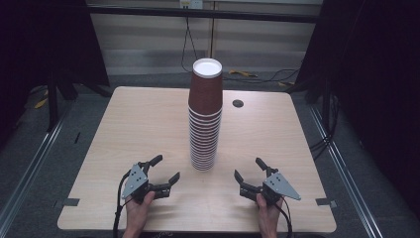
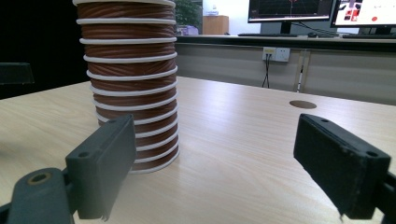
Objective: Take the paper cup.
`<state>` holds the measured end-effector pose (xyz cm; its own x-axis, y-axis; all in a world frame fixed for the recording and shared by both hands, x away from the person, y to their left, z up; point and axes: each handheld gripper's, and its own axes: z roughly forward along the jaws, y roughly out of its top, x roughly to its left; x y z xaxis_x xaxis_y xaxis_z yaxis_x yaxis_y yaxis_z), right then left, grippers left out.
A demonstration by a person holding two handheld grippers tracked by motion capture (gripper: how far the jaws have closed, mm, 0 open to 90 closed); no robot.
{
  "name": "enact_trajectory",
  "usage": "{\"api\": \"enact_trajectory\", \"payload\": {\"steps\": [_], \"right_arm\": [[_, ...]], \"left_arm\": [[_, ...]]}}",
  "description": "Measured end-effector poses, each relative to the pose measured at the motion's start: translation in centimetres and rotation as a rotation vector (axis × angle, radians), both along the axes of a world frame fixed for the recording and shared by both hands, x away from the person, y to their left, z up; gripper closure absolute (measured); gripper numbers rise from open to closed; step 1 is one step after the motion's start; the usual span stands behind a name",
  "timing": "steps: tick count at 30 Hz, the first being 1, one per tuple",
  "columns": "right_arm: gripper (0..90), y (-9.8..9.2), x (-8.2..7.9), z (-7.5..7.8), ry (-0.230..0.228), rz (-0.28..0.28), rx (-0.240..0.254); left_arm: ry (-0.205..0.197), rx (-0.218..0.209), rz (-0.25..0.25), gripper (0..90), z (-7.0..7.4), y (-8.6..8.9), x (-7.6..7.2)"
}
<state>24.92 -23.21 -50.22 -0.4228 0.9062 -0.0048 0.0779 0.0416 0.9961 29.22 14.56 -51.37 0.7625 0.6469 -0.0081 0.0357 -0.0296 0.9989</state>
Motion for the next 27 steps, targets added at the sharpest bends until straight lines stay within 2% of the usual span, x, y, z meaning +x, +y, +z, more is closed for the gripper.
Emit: {"api": "enact_trajectory", "payload": {"steps": [3,5,6,11,15,16,17,18,21,23,24,25,27], "right_arm": [[12.9,-0.2,0.1,0.0,0.023,-0.007,0.019],[12.7,-0.3,0.1,0.1,0.03,-0.008,0.02],[12.7,-0.3,0.1,0.1,0.037,0.001,0.024],[12.7,0.0,0.0,0.1,0.031,-0.011,-0.002],[12.8,0.2,0.3,0.2,0.065,-0.023,-0.011],[12.7,0.3,0.3,0.3,0.076,-0.013,-0.017],[12.9,0.7,0.3,0.4,0.088,0.008,-0.045],[12.8,0.8,0.4,0.5,0.092,0.012,-0.046],[13.1,1.0,0.4,1.0,0.087,0.034,-0.029],[16.1,1.1,0.6,1.3,0.109,0.07,-0.016],[16.1,1.1,0.6,1.3,0.109,0.07,-0.016],[17.4,1.3,0.7,1.6,0.11,0.107,-0.005],[17.3,1.3,0.8,1.8,0.108,0.116,-0.002]], "left_arm": [[0.017,-0.015,-0.008,15.6,0.0,-0.2,-0.2],[0.016,-0.012,-0.008,15.6,0.0,-0.1,-0.2],[0.002,0.001,-0.012,15.6,0.0,0.0,0.0],[0.001,0.0,-0.015,15.6,0.0,0.0,0.0],[0.002,0.006,-0.017,15.6,0.0,0.1,0.0],[0.021,-0.012,-0.017,15.6,0.0,-0.1,-0.2],[0.024,-0.01,-0.02,15.6,0.0,-0.1,-0.2],[0.024,-0.017,-0.017,15.6,0.0,-0.1,-0.2],[0.021,-0.012,-0.02,15.6,0.0,-0.1,-0.2],[0.023,-0.014,-0.02,15.6,0.0,-0.1,-0.2],[0.021,-0.012,-0.021,15.6,0.0,-0.1,-0.2],[0.026,-0.021,-0.024,15.6,0.0,-0.1,-0.1],[0.03,-0.024,-0.027,15.6,0.0,-0.1,-0.1]]}}
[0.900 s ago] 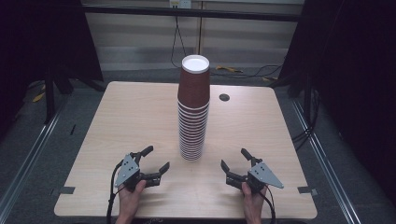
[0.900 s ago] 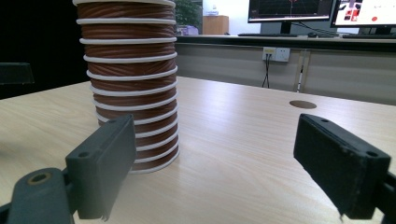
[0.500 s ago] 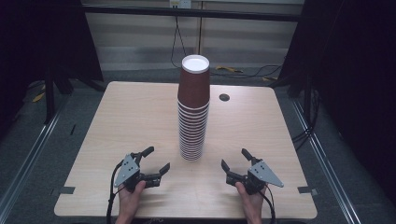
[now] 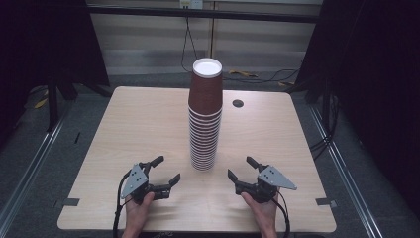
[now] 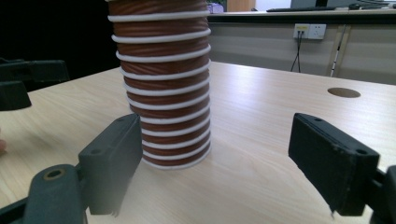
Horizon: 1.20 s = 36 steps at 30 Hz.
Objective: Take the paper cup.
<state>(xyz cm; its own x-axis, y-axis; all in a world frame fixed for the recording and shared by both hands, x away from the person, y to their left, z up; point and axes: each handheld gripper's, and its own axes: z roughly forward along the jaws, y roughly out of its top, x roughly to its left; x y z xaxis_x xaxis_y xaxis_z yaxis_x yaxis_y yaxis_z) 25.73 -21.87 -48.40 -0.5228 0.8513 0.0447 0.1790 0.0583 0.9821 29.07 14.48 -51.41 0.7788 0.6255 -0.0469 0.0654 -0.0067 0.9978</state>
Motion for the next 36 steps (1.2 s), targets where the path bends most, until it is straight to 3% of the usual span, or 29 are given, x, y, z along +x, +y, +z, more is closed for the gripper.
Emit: {"api": "enact_trajectory", "payload": {"steps": [4,8,15,22,27,29,36], "right_arm": [[17.3,-0.1,0.4,0.9,0.002,0.034,0.024],[17.2,0.0,0.7,1.9,-0.026,0.026,-0.004],[14.1,0.2,1.3,3.2,-0.014,0.021,-0.006],[17.5,0.8,1.9,4.7,0.049,0.121,0.029],[19.1,1.1,2.2,5.7,0.049,0.174,0.037],[20.6,1.3,2.3,6.8,0.032,0.21,0.037],[20.5,1.5,2.8,9.0,0.009,0.255,0.023]], "left_arm": [[-0.016,0.007,-0.013,15.6,0.0,0.0,0.0],[-0.014,0.001,-0.011,15.6,0.0,0.0,0.0],[-0.035,0.024,-0.023,15.6,0.0,0.1,0.1],[-0.035,0.025,-0.024,15.6,0.0,0.1,0.1],[-0.034,0.024,-0.023,15.6,0.0,0.1,0.1],[-0.025,0.013,-0.024,15.6,0.0,0.0,0.0],[-0.027,0.008,-0.023,15.6,0.0,-0.1,-0.1]]}}
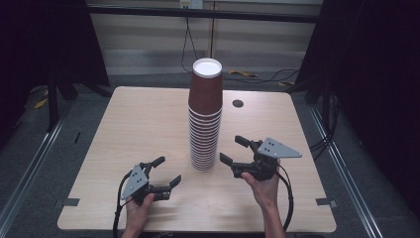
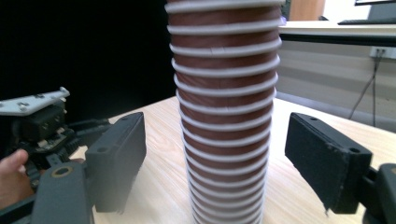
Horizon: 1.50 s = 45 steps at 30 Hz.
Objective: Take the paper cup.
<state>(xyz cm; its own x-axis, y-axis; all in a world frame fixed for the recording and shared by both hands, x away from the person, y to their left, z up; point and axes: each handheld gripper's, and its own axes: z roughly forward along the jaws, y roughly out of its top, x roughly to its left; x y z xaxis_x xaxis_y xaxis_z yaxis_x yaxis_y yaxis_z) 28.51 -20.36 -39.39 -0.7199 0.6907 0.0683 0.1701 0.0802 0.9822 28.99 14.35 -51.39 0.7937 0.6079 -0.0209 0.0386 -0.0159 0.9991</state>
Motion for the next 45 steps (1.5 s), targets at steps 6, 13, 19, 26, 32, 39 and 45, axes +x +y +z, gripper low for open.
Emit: {"api": "enact_trajectory", "payload": {"steps": [6,13,19,26,32,39,45], "right_arm": [[21.8,0.1,0.4,1.6,-0.017,0.021,-0.014],[20.9,-0.2,1.1,3.8,-0.026,0.051,-0.01],[21.0,-0.1,1.9,5.5,-0.038,0.061,-0.02],[20.9,0.8,2.7,6.8,-0.053,0.085,-0.014],[16.1,0.7,3.6,8.5,-0.051,0.088,-0.026],[15.5,0.9,4.6,10.1,-0.048,0.101,-0.042],[16.6,1.6,5.5,11.8,-0.035,0.126,-0.068]], "left_arm": [[0.002,0.003,0.001,15.6,0.0,0.1,0.0],[-0.002,0.009,-0.003,15.6,0.0,0.2,0.1],[0.004,0.004,0.0,15.6,0.0,0.2,0.1],[0.005,0.005,-0.002,15.5,0.0,0.2,0.1],[0.004,0.007,-0.007,15.6,0.0,0.3,0.2],[0.008,-0.001,-0.003,15.6,0.0,0.2,0.2],[0.005,0.003,-0.005,15.6,0.0,0.2,0.2]]}}
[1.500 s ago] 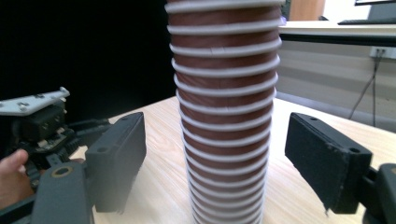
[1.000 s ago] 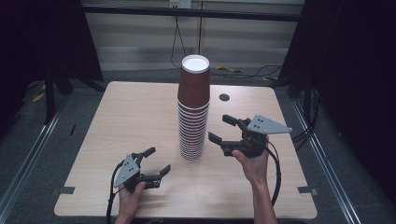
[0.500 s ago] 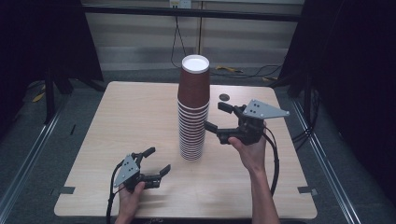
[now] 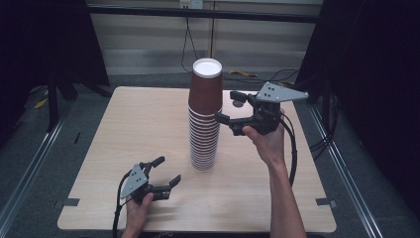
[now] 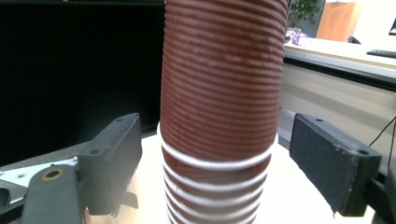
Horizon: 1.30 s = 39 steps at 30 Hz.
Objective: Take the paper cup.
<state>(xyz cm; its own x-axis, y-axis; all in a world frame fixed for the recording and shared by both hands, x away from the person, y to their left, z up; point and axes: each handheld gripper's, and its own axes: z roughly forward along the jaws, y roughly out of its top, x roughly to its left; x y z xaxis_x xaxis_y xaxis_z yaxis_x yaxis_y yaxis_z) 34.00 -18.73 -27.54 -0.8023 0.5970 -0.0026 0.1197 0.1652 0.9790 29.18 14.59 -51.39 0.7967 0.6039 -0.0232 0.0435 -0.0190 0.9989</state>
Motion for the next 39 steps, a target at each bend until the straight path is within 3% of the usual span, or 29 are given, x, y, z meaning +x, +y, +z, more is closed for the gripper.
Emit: {"api": "enact_trajectory", "payload": {"steps": [19,39], "right_arm": [[15.4,1.9,2.4,3.8,0.025,0.035,-0.076],[13.6,4.2,4.5,4.8,0.091,0.051,-0.151]], "left_arm": [[-0.002,0.001,-0.008,15.6,0.0,0.0,0.0],[-0.003,0.001,-0.012,15.6,0.0,0.1,0.0]]}}
